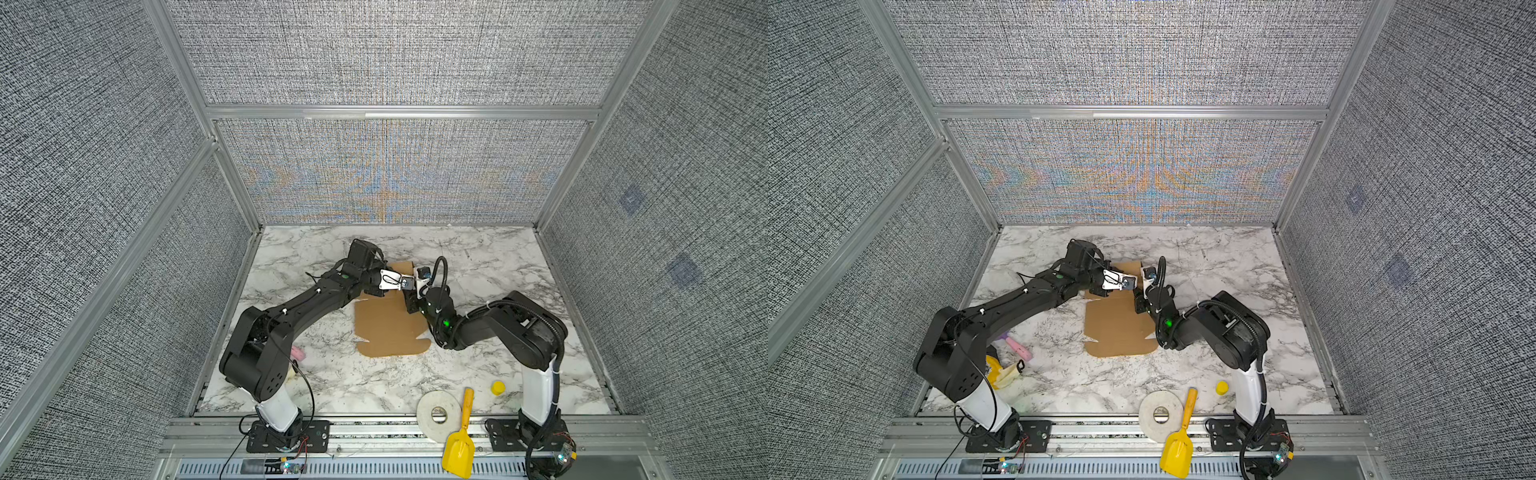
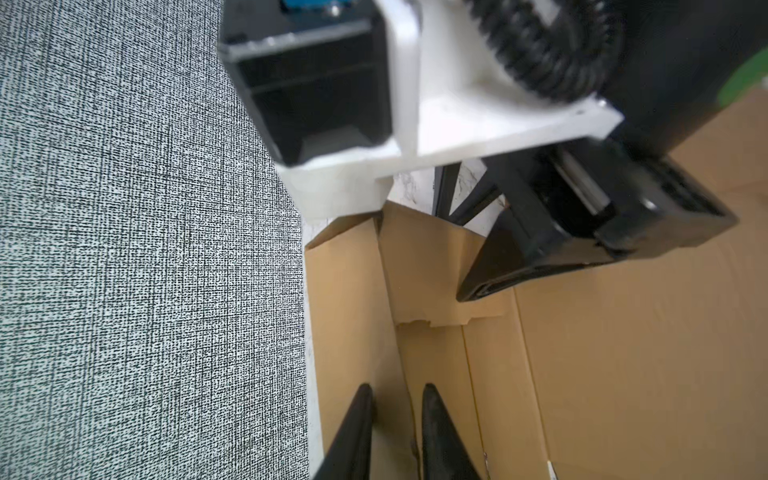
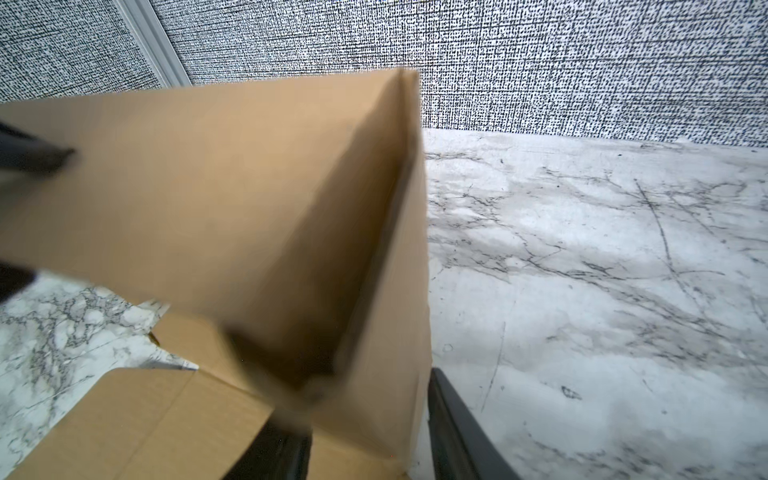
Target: Fold the paper box
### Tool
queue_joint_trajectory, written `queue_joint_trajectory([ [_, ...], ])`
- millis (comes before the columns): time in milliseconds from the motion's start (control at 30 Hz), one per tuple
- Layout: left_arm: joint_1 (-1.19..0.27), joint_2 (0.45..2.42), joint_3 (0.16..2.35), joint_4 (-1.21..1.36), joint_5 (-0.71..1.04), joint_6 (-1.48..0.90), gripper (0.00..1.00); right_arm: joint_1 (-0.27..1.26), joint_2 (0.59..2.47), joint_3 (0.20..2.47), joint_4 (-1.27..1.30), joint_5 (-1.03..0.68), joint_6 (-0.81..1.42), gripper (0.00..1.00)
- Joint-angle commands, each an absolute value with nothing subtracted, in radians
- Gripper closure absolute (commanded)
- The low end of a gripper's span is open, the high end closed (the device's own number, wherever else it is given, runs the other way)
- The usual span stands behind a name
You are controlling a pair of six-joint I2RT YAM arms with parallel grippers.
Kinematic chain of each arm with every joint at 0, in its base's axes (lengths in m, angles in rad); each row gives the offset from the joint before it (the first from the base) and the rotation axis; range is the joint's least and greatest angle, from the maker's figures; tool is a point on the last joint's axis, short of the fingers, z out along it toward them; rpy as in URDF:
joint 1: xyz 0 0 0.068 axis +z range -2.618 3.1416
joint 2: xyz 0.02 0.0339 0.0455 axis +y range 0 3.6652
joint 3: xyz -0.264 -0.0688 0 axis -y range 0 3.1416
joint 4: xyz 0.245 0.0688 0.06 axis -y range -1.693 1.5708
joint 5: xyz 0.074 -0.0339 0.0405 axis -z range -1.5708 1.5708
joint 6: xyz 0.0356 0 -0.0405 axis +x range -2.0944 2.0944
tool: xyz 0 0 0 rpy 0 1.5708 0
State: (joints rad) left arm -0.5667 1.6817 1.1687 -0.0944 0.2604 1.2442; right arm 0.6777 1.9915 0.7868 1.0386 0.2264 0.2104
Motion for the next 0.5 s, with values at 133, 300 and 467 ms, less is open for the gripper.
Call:
queue_joint_trajectory([
  [133, -0.567, 1.69, 1.175, -0.132, 0.25, 1.213, 0.77, 0.656, 1.996, 0.819, 1.044, 0.189, 0.218, 0.61],
  [300, -0.566, 1.696, 1.193, -0.133, 0.255, 1.199, 0.77, 0.654, 1.997, 0.837, 1.03, 0.167, 0.229, 0.63],
  [467, -0.561, 1.702, 1.192, -0.101, 0.236, 1.174, 0.76, 0.654, 2.003, 0.862, 1.0, 0.143, 0.225, 0.6],
])
